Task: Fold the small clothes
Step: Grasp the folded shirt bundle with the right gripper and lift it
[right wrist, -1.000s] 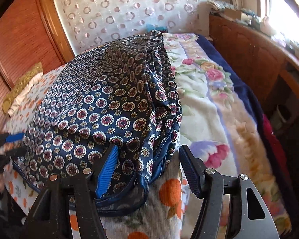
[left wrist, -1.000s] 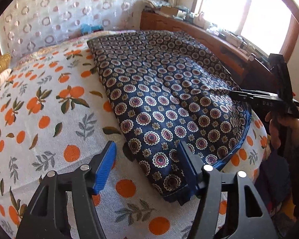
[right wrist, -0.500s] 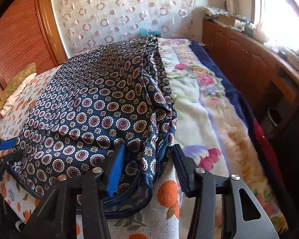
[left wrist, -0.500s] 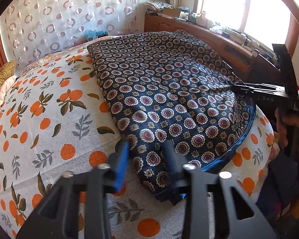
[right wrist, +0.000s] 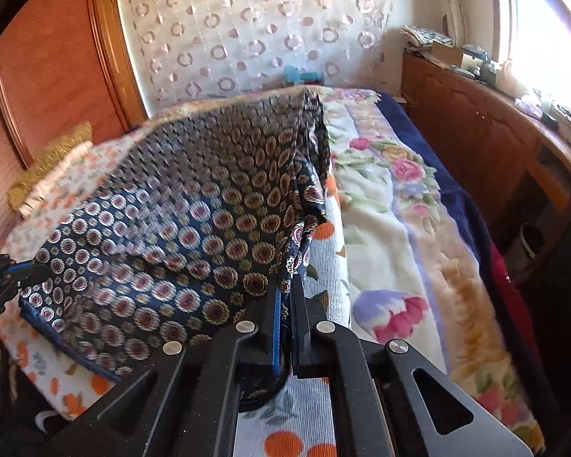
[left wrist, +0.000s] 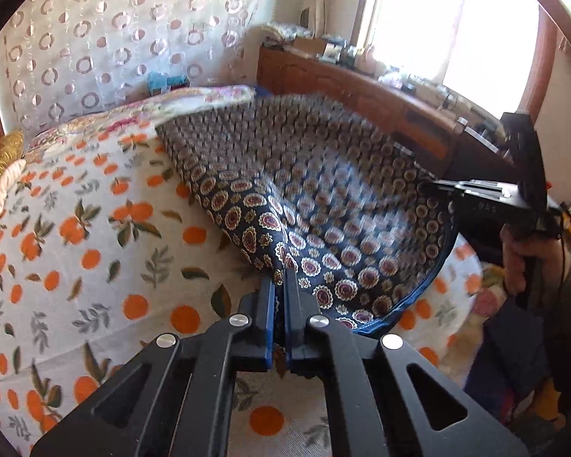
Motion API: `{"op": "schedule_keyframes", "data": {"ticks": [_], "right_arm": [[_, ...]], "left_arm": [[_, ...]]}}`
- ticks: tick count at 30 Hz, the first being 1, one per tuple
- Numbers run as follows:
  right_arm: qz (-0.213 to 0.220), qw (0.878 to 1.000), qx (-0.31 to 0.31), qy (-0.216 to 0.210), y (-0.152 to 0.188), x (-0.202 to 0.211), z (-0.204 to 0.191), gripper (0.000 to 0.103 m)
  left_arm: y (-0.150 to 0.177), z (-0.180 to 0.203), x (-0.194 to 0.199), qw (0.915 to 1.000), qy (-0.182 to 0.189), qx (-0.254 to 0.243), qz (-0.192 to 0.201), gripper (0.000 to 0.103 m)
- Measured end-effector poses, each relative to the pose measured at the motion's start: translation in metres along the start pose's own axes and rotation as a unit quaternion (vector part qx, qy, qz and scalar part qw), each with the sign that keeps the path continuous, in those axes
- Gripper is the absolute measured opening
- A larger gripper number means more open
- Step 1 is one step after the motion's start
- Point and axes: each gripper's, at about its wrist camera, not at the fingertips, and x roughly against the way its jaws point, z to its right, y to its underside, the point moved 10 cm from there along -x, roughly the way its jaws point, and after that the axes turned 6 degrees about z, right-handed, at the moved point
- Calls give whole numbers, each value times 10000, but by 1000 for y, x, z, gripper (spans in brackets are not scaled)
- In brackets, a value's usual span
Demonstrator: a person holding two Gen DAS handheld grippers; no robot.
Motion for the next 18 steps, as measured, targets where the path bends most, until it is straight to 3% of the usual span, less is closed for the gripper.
{"op": "schedule_keyframes", "data": {"ticks": [4, 9, 18], "right_arm": [[247, 9995, 19, -219, -19, 22, -5, 3], [421, 9985, 31, -340, -53, 18, -1, 3], [461, 9979, 32, -447, -129, -39, 4, 3]], "left_arm": [[-30, 5, 17, 9994, 218, 37, 280, 4], [-76, -4, 5, 9988, 132, -45, 463, 4], [-149, -67, -56, 9975, -253, 375, 535, 4]]}}
